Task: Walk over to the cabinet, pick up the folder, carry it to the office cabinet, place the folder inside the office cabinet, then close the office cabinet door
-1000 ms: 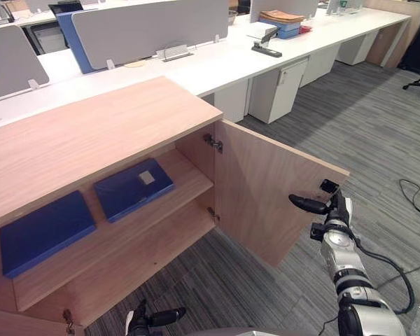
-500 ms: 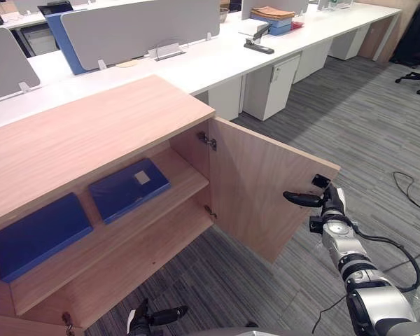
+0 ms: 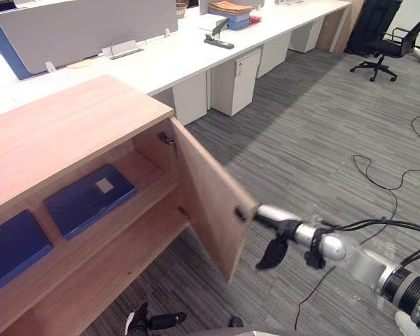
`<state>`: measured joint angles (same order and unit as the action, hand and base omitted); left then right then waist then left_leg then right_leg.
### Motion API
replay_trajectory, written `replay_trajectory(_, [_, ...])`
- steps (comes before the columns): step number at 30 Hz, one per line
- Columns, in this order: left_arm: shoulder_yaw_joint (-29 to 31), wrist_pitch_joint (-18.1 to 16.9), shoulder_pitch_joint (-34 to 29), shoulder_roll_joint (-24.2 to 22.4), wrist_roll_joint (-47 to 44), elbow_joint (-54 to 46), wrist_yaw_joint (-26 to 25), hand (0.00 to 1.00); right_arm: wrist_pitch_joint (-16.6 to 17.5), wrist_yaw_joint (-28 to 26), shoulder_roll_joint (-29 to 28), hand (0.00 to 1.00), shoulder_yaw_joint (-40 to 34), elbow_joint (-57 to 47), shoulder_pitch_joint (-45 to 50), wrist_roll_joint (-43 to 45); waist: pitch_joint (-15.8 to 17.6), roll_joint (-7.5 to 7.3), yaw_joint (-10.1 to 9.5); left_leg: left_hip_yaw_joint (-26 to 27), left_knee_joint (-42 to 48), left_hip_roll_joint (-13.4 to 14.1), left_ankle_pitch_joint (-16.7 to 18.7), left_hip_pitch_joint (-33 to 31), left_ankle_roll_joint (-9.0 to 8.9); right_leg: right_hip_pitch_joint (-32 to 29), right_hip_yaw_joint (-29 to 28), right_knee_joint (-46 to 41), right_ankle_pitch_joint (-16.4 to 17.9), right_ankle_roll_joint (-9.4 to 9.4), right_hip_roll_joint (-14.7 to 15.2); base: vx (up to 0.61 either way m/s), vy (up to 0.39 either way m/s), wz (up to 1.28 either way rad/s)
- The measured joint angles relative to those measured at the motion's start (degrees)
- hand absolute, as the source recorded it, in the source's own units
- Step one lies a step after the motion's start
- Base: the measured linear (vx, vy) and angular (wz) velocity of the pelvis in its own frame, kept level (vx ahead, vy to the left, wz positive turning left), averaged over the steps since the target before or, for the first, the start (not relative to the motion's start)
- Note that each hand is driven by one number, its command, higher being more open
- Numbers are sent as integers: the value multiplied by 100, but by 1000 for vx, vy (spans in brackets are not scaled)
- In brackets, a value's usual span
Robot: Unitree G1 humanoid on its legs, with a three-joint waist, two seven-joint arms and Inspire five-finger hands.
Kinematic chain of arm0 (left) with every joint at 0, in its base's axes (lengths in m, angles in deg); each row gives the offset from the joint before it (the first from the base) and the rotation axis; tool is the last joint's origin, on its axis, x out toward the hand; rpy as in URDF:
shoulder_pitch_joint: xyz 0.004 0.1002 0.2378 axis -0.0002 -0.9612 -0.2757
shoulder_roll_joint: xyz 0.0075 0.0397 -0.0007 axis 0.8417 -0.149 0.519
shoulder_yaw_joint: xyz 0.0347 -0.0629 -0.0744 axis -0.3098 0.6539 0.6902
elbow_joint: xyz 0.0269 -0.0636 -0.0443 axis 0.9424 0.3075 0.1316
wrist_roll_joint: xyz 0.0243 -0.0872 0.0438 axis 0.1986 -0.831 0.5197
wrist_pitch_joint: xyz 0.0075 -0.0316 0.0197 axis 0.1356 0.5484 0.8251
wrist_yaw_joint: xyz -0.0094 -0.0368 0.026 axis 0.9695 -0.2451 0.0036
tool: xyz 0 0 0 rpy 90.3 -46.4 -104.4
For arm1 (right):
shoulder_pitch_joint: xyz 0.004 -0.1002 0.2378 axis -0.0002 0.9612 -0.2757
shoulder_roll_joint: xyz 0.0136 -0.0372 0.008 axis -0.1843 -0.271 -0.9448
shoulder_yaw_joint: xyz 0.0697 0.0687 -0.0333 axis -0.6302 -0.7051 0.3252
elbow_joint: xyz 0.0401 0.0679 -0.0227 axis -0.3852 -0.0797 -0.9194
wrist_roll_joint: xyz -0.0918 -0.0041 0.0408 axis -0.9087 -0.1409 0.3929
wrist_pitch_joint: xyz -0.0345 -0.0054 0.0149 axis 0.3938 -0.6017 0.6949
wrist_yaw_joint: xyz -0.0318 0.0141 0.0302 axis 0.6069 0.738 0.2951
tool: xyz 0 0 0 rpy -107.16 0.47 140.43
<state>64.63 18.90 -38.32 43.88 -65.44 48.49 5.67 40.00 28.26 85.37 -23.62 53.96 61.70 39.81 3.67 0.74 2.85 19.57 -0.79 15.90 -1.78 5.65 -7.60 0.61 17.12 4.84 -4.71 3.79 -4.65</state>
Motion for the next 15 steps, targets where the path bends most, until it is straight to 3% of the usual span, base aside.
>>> replay_trajectory(4, [53,-9,81,-29,1,4,-3,100,625,-589,-408,100,268,-280,158,1,-46,-38,-205,-97,-9,-4,-1,-44,2,8,83,-4,25,32,3,60,0,11])
replay_trajectory(6, [94,-10,69,-28,-12,-8,-33,100,743,-654,-490,100,309,-86,315,-118,-105,-68,-278,-197,-27,-49,-2,-72,1,33,175,-5,30,20,49,54,54,26])
replay_trajectory(11, [335,7,41,-21,-20,-8,-294,100,492,-499,-1539,100,308,1654,367,-1187,-178,-128,-414,-318,-92,-227,-1,-86,0,71,299,-5,2,-116,234,40,111,18])
replay_trajectory(15, [514,12,15,-42,-111,-6,-362,100,261,-208,-2527,100,212,2672,468,-1405,-168,-99,-525,-655,-93,-341,-4,-124,5,222,611,-4,66,-249,370,6,69,45])
